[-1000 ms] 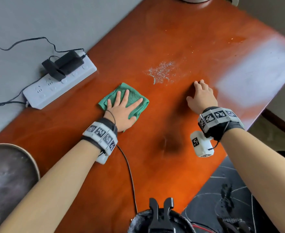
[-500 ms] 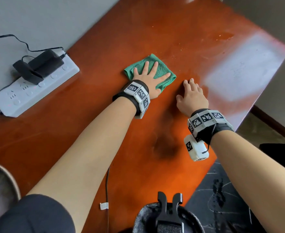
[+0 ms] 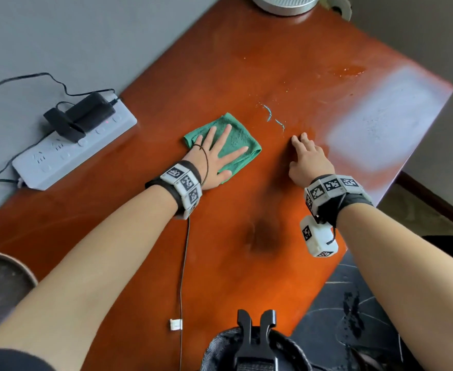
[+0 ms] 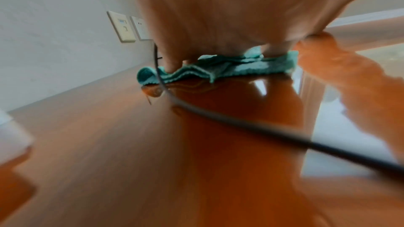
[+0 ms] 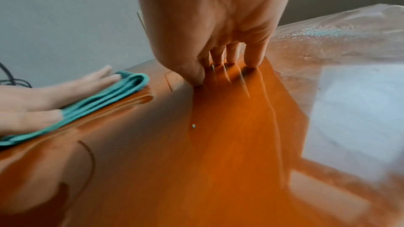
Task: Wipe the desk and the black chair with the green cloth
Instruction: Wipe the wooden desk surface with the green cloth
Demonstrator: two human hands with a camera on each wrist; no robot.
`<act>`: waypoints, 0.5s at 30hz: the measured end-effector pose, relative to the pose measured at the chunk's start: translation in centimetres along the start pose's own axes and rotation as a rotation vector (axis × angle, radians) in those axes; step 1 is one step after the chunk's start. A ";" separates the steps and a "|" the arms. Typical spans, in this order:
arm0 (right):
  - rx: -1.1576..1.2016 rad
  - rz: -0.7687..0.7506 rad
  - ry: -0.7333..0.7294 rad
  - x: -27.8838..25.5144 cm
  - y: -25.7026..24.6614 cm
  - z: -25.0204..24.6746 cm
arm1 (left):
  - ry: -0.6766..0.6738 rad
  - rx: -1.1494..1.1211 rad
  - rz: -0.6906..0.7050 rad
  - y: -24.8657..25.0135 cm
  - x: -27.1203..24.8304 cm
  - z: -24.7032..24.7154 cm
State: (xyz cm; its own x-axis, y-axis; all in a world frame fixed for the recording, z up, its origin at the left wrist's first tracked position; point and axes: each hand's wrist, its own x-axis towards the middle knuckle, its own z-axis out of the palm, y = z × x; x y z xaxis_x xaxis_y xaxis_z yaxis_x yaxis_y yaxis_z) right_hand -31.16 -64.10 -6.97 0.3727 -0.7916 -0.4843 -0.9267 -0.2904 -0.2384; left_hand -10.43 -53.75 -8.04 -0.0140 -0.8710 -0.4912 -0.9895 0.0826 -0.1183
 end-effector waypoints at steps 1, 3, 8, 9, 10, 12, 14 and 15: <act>0.001 0.000 0.004 0.0 0.0 0.1 | -0.005 0.001 -0.001 -0.6 -1.1 0.8; 0.009 0.008 -0.001 0.0 -0.1 0.1 | -0.027 -0.005 -0.026 -1.7 -3.1 2.2; 0.004 -0.006 -0.008 0.1 0.0 0.0 | -0.062 -0.094 -0.166 -4.1 -6.3 4.0; -0.001 -0.013 -0.018 0.1 0.0 -0.1 | -0.067 -0.124 -0.201 -4.3 -6.8 4.1; -0.001 -0.017 -0.030 0.1 0.0 -0.1 | -0.072 -0.149 -0.235 -4.3 -7.0 4.1; -0.004 -0.018 -0.037 0.3 0.0 -0.2 | -0.082 -0.177 -0.288 -4.3 -6.7 4.0; -0.018 -0.021 -0.022 0.3 0.1 0.0 | -0.090 -0.208 -0.330 -4.1 -6.0 3.6; -0.026 -0.022 -0.008 0.2 0.2 0.1 | -0.088 -0.228 -0.351 -4.0 -5.6 3.4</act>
State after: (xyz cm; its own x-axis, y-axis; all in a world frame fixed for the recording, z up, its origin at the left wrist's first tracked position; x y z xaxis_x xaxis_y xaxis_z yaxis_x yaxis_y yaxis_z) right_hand -31.24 -64.27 -7.20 0.3934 -0.7803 -0.4862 -0.9191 -0.3220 -0.2269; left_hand -5.95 -47.61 -7.75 0.3315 -0.7816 -0.5284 -0.9388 -0.3289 -0.1026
